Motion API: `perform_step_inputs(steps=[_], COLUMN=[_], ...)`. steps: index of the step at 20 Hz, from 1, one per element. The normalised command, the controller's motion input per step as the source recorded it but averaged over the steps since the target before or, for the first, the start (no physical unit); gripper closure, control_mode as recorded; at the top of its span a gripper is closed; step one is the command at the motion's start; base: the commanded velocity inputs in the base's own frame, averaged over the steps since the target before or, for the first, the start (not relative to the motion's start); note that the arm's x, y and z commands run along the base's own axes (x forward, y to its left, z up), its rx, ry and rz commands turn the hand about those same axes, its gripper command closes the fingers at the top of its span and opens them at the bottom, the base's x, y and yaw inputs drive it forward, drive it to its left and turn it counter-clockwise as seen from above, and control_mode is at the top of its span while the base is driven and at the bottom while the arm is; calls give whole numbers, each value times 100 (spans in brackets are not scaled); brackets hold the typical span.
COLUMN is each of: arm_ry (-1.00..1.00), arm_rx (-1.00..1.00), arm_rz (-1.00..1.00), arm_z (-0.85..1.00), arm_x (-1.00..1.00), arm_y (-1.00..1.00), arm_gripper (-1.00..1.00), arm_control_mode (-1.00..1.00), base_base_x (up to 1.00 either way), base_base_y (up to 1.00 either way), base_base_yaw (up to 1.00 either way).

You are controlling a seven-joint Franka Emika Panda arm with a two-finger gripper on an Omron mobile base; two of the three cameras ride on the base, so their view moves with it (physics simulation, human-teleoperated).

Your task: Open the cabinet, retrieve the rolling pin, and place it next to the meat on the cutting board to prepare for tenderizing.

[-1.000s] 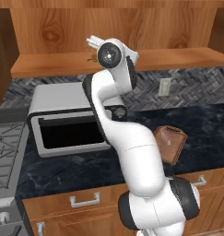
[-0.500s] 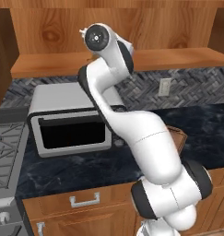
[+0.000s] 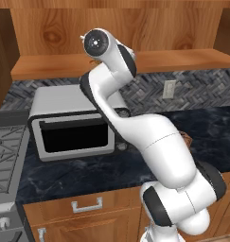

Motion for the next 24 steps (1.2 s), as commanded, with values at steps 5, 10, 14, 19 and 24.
perform_step_inputs(steps=[5, 10, 14, 19, 24], arm_ry=[0, 6, 16, 14, 6], arm_rx=[12, 23, 16, 10, 0], arm_rz=[2, 3, 2, 2, 0], arm_z=[-25, 12, 11, 2, 0], arm_x=[9, 30, 32, 24, 6], arm_y=[-5, -4, 0, 0, 0], arm_gripper=[-100, -100, -100, -100, -100], arm_control_mode=[-100, -100, -100, -100, -100], base_base_x=[0, 0, 0, 0, 0], base_base_y=[0, 0, 0, 0, 0], base_base_yaw=[0, 0, 0, 0, 0])
